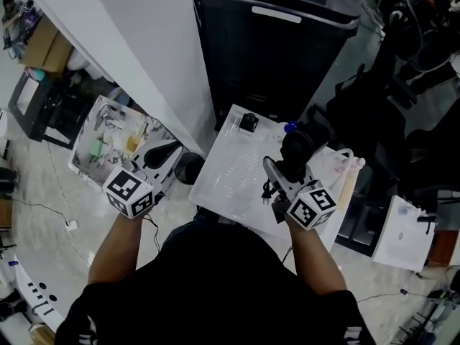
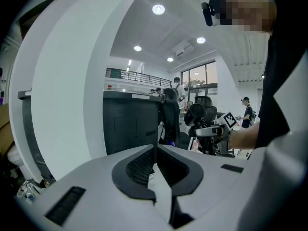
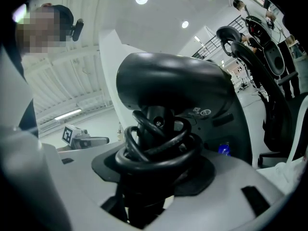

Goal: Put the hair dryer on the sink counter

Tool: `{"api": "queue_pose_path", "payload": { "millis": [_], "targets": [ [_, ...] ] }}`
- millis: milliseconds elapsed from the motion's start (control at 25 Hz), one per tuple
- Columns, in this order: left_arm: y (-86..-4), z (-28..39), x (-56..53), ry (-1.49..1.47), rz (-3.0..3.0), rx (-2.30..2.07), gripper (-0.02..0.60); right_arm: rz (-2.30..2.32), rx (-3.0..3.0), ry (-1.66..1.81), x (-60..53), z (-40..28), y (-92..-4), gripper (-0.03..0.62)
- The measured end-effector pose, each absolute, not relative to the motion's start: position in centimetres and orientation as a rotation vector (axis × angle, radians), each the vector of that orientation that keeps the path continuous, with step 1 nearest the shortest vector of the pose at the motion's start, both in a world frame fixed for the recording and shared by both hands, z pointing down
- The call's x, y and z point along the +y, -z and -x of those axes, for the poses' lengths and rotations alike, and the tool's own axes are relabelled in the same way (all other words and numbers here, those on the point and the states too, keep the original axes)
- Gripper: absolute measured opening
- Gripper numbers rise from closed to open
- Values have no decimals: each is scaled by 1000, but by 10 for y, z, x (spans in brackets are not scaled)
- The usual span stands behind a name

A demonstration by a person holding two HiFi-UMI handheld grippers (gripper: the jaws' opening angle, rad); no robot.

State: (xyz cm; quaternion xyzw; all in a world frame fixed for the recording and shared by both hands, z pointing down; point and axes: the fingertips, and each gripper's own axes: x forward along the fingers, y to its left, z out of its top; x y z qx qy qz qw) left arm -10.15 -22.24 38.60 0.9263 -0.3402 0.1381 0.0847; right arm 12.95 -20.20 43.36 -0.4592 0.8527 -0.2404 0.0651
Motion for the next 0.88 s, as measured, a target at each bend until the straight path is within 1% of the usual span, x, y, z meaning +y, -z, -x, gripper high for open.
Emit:
{"api": "queue_pose_path", "payload": {
  "millis": [880],
  "targets": [
    [-410,116,-235,-477,-2748,-951,40,1487,2578,994,-221,-95,-553,273]
  ]
}}
